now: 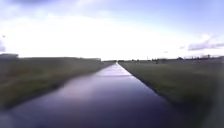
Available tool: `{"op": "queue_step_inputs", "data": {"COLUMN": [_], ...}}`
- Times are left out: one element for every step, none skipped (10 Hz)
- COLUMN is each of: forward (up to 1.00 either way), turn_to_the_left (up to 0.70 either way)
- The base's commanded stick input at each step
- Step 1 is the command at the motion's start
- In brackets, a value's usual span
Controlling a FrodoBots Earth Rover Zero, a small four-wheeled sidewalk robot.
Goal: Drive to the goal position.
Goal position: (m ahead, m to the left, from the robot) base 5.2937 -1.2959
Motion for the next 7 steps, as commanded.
{"op": "queue_step_inputs", "data": {"forward": [0.45, 0.45, 0.45, 0.45, 0.45, 0.45, 0.45], "turn_to_the_left": [0.00, 0.00, 0.00, 0.00, 0.00, 0.00, 0.00]}}
